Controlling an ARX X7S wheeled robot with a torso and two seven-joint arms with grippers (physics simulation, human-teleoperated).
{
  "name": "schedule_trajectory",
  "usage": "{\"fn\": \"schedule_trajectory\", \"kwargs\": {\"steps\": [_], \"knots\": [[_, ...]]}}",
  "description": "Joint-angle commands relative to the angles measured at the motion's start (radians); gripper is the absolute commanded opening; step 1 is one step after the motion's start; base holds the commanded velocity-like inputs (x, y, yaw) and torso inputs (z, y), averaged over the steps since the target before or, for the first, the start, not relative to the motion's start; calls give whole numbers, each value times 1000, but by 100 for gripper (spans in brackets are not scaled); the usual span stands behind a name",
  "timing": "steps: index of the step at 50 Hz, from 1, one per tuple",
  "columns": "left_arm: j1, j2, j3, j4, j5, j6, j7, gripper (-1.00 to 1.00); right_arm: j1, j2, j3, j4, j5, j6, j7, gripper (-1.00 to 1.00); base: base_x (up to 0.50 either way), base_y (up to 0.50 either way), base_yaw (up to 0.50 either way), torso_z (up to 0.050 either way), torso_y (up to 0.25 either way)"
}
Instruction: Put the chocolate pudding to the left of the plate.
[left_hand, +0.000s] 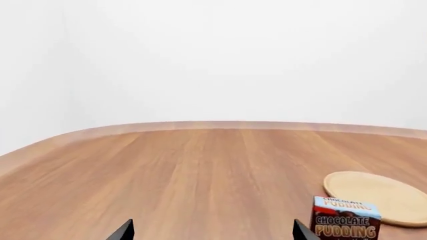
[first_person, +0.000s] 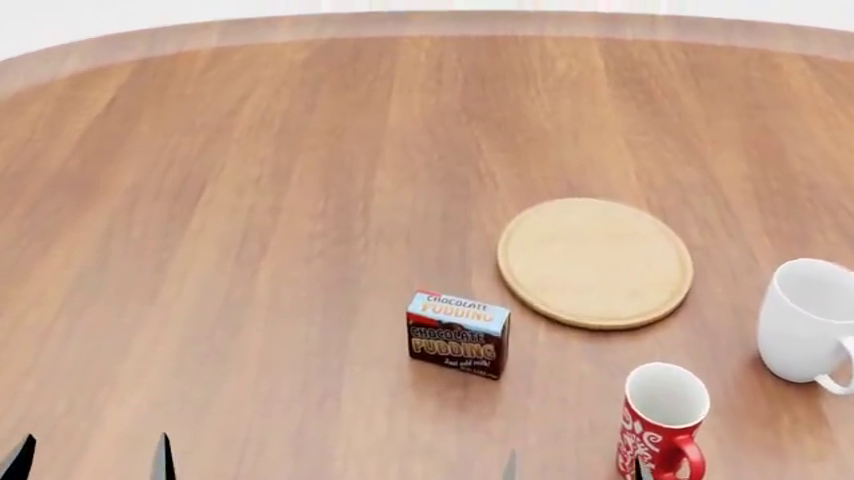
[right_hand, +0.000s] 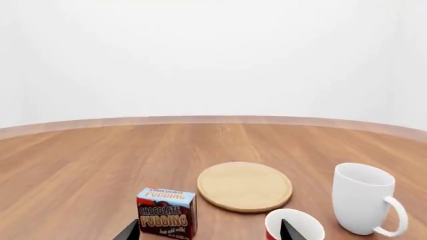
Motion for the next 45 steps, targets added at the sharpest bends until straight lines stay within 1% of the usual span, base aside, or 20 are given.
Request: {"fn": "schedule_trajectory", "kwargs": {"steps": [1, 45], "knots": [[2, -6, 6, 7, -8, -3, -6, 100, 2, 7, -7, 1, 5, 2, 5, 100, 207, 0, 0, 0, 0], [-10, -29, 39, -15, -22, 7, -32, 100, 14, 28, -49, 19, 9, 2, 25, 100, 209, 0, 0, 0, 0]]}}
